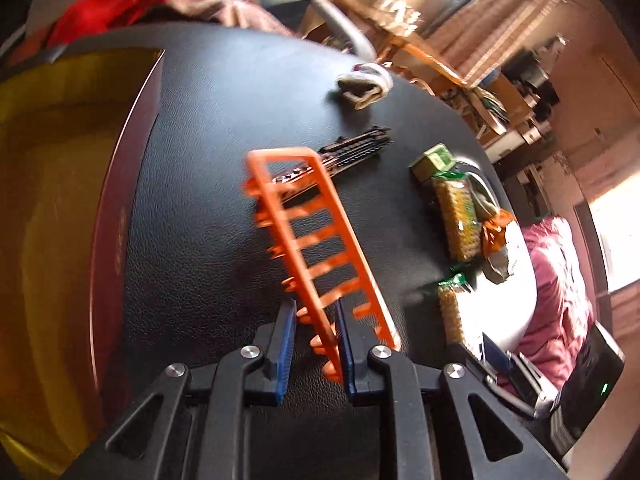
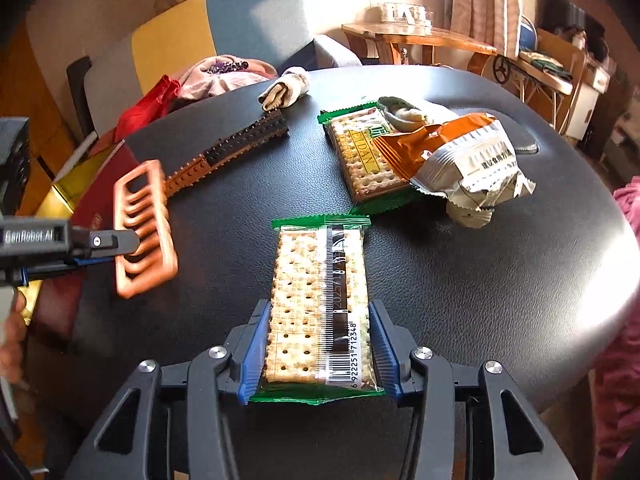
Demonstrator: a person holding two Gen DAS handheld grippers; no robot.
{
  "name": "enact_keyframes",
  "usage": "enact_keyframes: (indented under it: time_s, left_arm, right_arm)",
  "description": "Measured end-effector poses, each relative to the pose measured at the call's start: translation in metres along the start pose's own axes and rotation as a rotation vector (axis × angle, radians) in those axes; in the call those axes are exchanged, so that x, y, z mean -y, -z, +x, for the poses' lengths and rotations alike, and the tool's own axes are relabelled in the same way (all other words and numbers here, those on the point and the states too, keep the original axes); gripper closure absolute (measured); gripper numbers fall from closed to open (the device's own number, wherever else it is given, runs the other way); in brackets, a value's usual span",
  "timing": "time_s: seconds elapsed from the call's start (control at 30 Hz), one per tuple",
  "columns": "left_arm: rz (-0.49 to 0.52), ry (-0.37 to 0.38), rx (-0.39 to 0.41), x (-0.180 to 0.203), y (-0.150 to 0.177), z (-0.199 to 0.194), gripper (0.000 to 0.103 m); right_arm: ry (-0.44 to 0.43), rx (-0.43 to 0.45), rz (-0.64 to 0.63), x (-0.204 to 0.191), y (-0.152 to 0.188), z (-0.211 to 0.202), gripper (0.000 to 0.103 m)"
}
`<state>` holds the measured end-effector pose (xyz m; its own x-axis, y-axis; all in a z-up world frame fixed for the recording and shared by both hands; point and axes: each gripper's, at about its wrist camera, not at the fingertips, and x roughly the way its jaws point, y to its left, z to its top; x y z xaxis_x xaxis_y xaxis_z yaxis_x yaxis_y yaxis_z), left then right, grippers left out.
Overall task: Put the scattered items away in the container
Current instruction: 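Carry the orange rack over the gold box with the left tool while the right tool holds the cracker pack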
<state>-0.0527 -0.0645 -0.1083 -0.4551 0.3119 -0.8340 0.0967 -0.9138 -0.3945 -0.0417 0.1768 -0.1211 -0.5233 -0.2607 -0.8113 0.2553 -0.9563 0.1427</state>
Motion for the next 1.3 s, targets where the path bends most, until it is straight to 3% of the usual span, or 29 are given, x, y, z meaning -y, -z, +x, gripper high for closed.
enact_keyframes:
  time_s: [0.13, 0.33, 0.47, 0.5, 0.67, 0.8, 0.97, 1.13, 1.3]
  left_arm:
    - [0.11, -0.013, 0.039, 0.011, 0.007, -0.011, 0.087]
    - [0.203, -0.036, 0.028, 0.019, 0.017, -0.01, 0.096]
    - [0.211, -0.042, 0.008, 0.018, 0.02, -0.005, 0.082]
    - [0.208, -0.038, 0.003, 0.018, 0.019, -0.004, 0.072]
    - [0.175, 0.061, -0.014, 0.017, 0.011, 0.001, 0.048]
    - [0.261, -0.013, -0.044, 0.035, 0.007, 0.016, 0.046]
    - [0.292, -0.075, -0.085, 0.041, 0.007, 0.034, 0.047]
    - [0.311, -0.103, -0.078, 0.045, 0.011, 0.036, 0.051]
    - [0.268, -0.084, -0.049, 0.035, 0.014, 0.025, 0.052]
  right_arm:
    - [-0.023, 0.011, 0.02, -0.004, 0.002, -0.007, 0.055]
    - [-0.015, -0.004, 0.0, -0.015, 0.004, -0.005, 0.055]
    - [-0.004, -0.014, -0.019, -0.022, 0.005, -0.002, 0.055]
    - [-0.008, -0.019, -0.02, -0.022, 0.005, -0.001, 0.055]
    - [-0.007, -0.034, -0.047, -0.026, 0.006, 0.005, 0.055]
    - [-0.018, -0.034, -0.048, -0.025, 0.005, 0.006, 0.055]
    - [-0.027, -0.032, -0.051, -0.024, 0.005, 0.007, 0.054]
    - [-0.024, -0.032, -0.06, -0.025, 0.004, 0.008, 0.054]
    - [-0.009, -0.03, -0.07, -0.027, 0.004, 0.008, 0.055]
